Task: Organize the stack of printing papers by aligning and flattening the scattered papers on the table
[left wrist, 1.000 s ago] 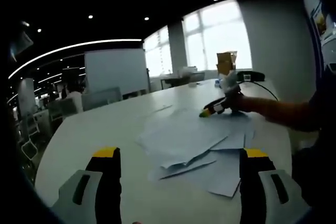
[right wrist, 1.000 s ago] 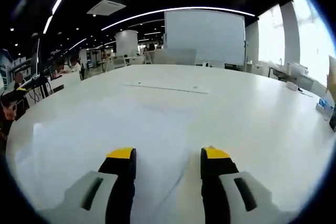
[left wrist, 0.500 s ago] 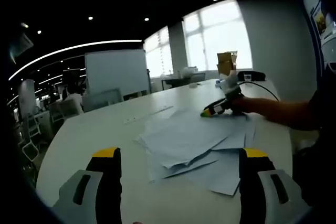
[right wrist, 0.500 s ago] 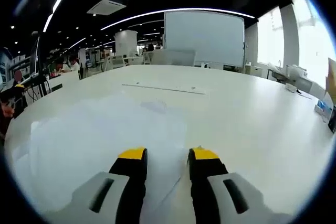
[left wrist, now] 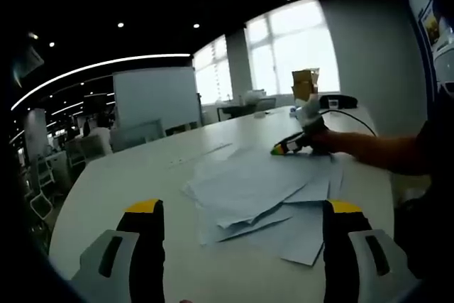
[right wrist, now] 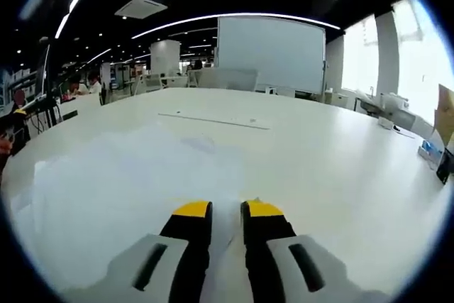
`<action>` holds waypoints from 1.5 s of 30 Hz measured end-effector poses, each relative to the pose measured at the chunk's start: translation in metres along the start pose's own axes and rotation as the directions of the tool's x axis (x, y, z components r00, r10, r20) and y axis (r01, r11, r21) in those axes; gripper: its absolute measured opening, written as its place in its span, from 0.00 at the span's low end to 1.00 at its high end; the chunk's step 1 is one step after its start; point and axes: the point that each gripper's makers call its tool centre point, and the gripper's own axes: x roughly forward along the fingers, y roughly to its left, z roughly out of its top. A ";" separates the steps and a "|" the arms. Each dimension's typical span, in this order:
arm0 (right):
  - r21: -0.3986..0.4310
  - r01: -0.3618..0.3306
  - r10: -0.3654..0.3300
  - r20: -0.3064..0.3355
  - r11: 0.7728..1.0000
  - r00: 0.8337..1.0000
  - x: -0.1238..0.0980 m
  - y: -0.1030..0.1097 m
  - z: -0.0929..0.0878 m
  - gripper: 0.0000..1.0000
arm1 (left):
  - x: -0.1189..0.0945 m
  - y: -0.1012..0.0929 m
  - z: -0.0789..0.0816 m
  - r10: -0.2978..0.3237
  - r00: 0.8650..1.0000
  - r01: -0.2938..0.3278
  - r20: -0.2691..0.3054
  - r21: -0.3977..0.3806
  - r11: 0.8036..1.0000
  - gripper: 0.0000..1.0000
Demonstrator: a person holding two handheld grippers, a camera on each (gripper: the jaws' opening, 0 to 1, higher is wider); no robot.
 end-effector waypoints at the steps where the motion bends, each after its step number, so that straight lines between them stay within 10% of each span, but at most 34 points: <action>1: -0.005 0.008 -0.008 0.000 1.000 1.000 -0.001 -0.001 0.000 0.09 | 0.000 0.000 0.000 0.000 1.000 0.000 0.000 0.000 1.000 0.95; 35: 0.016 0.052 -0.053 0.083 0.999 0.995 -0.011 -0.018 0.014 0.00 | -0.002 0.000 0.001 0.003 1.000 -0.003 0.002 0.001 1.000 0.95; 45: -0.028 0.071 -0.064 0.206 0.997 0.976 -0.028 -0.012 0.042 0.00 | -0.001 -0.001 0.003 0.004 1.000 -0.004 0.001 0.010 1.000 0.95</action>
